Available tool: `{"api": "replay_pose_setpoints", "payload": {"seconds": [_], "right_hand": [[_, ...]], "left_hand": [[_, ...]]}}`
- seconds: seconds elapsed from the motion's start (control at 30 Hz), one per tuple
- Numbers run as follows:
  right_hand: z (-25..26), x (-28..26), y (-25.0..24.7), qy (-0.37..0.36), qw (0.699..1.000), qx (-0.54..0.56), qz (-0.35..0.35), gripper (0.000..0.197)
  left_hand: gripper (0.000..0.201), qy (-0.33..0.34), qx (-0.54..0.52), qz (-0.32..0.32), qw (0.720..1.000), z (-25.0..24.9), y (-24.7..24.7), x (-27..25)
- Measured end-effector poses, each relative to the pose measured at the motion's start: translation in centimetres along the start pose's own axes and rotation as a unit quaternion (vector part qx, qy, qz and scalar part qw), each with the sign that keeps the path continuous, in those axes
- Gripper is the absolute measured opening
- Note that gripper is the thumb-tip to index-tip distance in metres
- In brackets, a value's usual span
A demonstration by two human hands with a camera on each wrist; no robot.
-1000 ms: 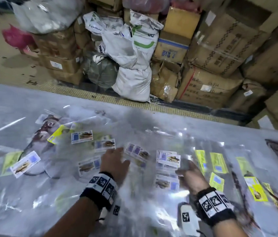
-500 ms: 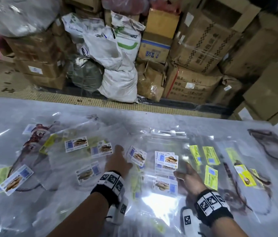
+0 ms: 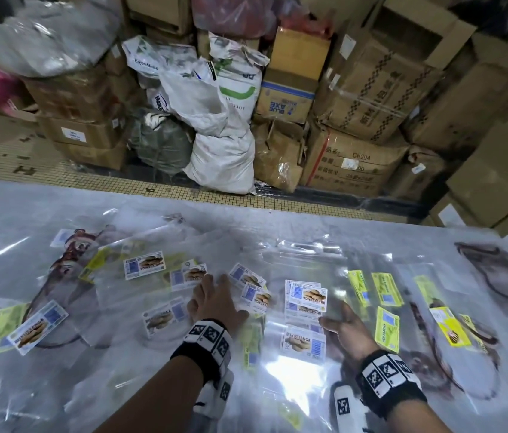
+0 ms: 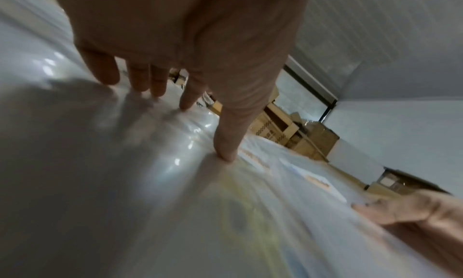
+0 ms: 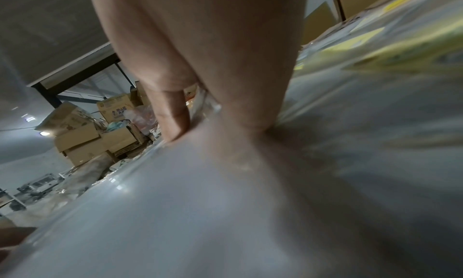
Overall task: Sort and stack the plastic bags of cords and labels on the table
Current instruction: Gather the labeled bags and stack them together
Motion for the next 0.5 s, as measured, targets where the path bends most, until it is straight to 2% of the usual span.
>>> {"api": "replay_pose_setpoints", "payload": {"seconds": [0.13, 0.23, 0.3, 0.4, 0.5], "right_hand": [[-0.3, 0.2, 0.0, -0.008, 1.0, 0.03, 0.004, 0.048], [-0.5, 0.4, 0.0, -0.011, 0.999, 0.041, 0.004, 0.046], [-0.7, 0.6, 0.0, -0.013, 0.999, 0.047, 0.006, 0.045], [-0.8, 0.6, -0.1, -0.017, 0.999, 0.045, 0.007, 0.041], [-0.9, 0.6, -0.2, -0.019, 0.999, 0.035, 0.006, 0.041]], "left_hand": [[0.108, -0.01, 0.033, 0.02, 0.999, -0.1, 0.6, -0.4], [0.09, 0.012, 0.047, 0.024, 0.999, -0.3, 0.4, -0.7], [0.08, -0.001, 0.015, 0.028, 0.999, 0.1, 0.4, -1.0], [0.077, -0.021, -0.008, 0.023, 0.999, 0.9, 0.1, -0.9], [0.077, 0.003, 0.032, 0.004, 0.999, 1.0, -0.9, -0.5]]}}
Point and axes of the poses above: each hand's wrist, its own x-axis towards the middle knuckle, its own y-axis out of the palm, z = x × y, the point moved 4 cm from there along x, towards the middle knuckle, and after that the axes turned 10 degrees about -z, right-handed, at the moved point
